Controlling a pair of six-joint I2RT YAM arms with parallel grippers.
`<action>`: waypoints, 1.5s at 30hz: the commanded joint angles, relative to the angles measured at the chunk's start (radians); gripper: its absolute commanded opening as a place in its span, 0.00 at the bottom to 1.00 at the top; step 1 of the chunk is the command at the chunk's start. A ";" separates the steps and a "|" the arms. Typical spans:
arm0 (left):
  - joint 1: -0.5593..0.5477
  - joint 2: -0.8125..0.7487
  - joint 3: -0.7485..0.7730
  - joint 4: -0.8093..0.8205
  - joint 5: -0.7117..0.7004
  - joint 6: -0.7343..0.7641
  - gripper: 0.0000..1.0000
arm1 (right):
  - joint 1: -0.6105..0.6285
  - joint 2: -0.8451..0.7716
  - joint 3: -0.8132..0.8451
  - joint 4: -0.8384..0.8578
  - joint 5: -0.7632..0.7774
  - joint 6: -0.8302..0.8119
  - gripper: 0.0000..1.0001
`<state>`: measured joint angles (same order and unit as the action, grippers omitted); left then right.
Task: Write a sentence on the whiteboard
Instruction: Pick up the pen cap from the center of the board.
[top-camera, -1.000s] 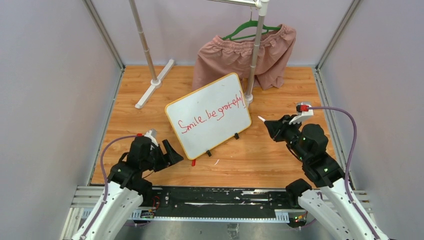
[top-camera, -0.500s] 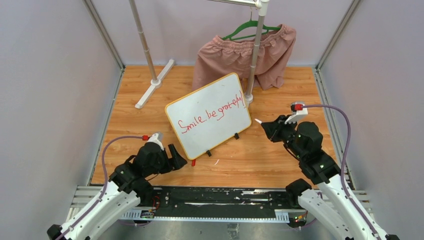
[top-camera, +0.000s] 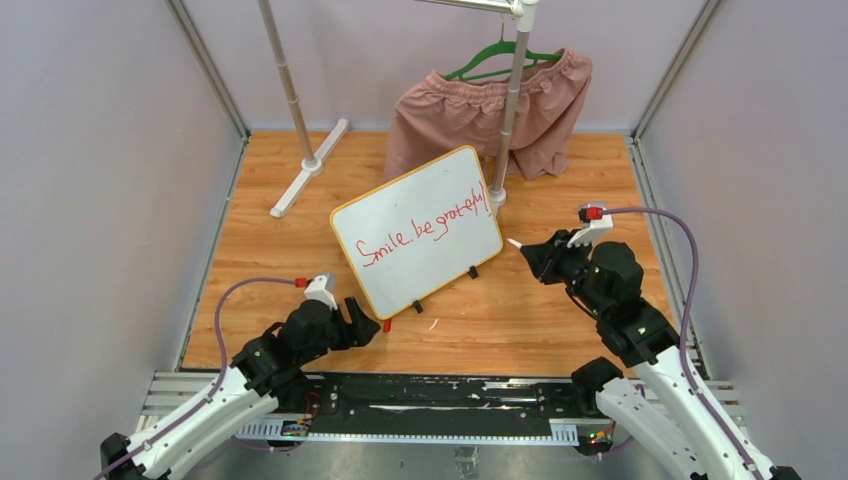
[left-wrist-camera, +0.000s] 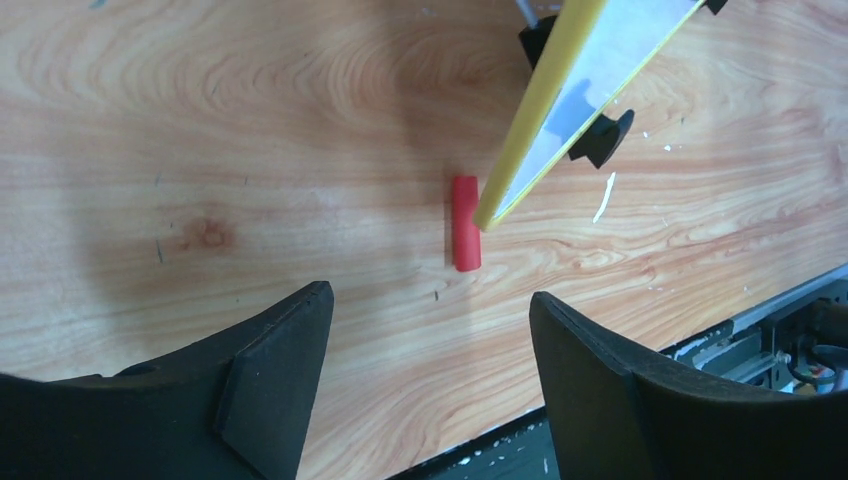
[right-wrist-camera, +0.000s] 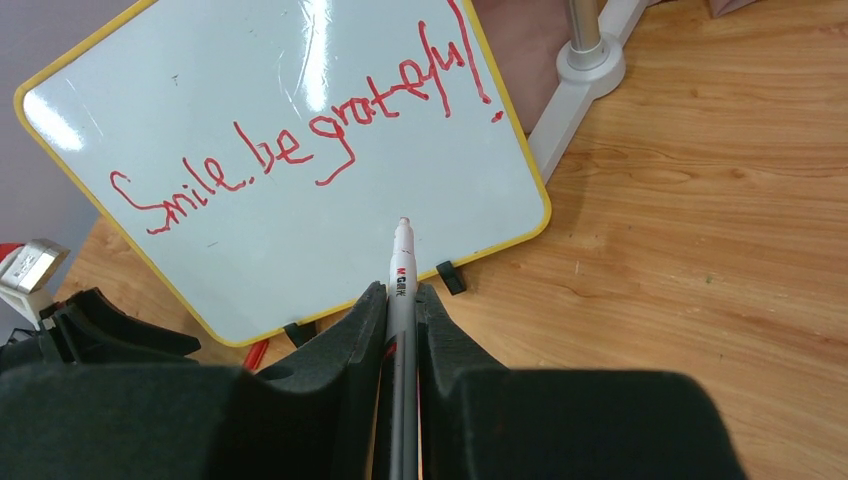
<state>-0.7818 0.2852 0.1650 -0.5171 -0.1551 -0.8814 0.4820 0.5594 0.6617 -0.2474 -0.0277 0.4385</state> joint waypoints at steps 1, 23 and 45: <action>-0.010 0.019 -0.008 0.079 -0.046 0.086 0.76 | 0.003 -0.018 -0.012 0.010 -0.009 -0.009 0.00; -0.405 0.398 0.094 0.182 -0.453 0.032 0.70 | 0.003 -0.043 -0.033 -0.008 -0.006 -0.007 0.00; -0.529 0.799 0.243 0.246 -0.616 -0.005 0.61 | 0.003 -0.045 -0.016 -0.026 -0.018 -0.018 0.00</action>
<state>-1.3010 1.0420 0.3676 -0.2913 -0.7010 -0.8600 0.4820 0.5190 0.6399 -0.2634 -0.0288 0.4294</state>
